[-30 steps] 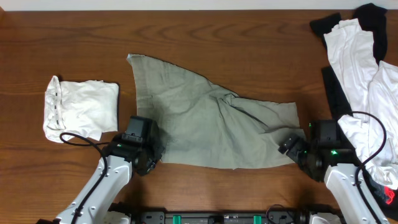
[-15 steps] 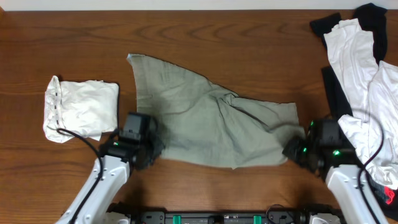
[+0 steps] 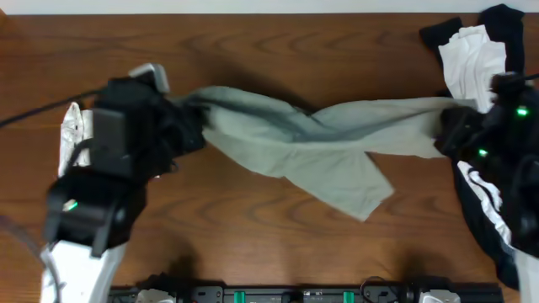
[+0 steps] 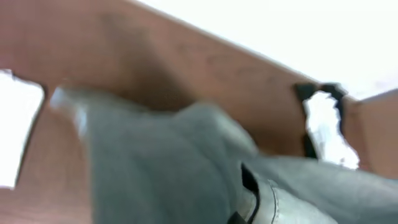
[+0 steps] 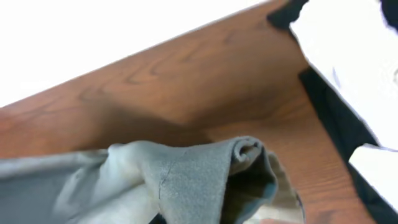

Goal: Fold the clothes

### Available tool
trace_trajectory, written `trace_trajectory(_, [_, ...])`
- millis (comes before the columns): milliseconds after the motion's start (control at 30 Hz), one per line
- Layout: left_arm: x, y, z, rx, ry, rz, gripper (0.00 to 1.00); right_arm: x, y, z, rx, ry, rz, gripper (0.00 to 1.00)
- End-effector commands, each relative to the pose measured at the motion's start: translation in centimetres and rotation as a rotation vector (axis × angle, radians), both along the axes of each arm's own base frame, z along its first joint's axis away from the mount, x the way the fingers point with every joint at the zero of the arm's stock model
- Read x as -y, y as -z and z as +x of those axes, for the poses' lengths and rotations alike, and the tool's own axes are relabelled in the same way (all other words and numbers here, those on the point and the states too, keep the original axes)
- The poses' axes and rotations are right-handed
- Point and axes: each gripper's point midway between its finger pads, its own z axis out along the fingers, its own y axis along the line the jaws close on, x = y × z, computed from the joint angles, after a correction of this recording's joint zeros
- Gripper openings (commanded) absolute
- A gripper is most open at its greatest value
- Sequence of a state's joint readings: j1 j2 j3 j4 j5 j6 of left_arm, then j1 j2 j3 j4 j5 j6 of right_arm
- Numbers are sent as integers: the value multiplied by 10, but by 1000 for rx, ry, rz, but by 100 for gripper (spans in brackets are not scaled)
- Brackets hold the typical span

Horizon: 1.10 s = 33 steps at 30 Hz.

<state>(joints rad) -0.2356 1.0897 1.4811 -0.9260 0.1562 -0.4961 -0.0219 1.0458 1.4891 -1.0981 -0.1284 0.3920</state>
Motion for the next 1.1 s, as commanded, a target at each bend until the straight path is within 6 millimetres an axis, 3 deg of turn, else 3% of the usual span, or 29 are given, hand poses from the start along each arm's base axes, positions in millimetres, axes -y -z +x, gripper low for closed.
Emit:
trace_trajectory(0, [-8, -54, -12, 142, 18, 43, 6, 12, -34, -11, 71, 35, -65, 1])
trace_trajectory(67, [-12, -75, -18, 192, 13, 55, 6, 15, -48, -17, 92, 54, -80, 1])
trace_trajectory(167, [-21, -83, -16, 221, -32, 76, 6, 19, -50, -16, 90, 67, -98, 1])
trace_trajectory(333, [-18, -59, 9, 139, -41, 106, 6, 20, -18, 12, -35, 54, -112, 1])
trace_trajectory(533, [-3, 2, 72, -31, -28, 148, 6, 22, 53, 75, -254, 16, -136, 1])
trace_trajectory(600, [6, 22, 107, -44, -17, 157, 6, 22, 75, 106, -275, -10, -159, 1])
trace_trajectory(700, [30, 40, 158, 9, 49, 121, 6, 28, 87, 153, -205, -21, -188, 1])
trace_trajectory(800, [48, 30, 190, 105, 94, 66, 6, 43, 59, 181, -86, 34, -178, 1])
trace_trajectory(867, [51, 1, 201, 198, 106, 77, 6, 60, 16, 188, 23, 92, -166, 1])
trace_trajectory(1000, [46, -78, 194, 386, 127, 138, 6, 92, -70, 179, 200, 179, -184, 1])
trace_trajectory(1067, [39, -100, 184, 404, 109, 142, 6, 101, -91, 167, 221, 204, -189, 1])
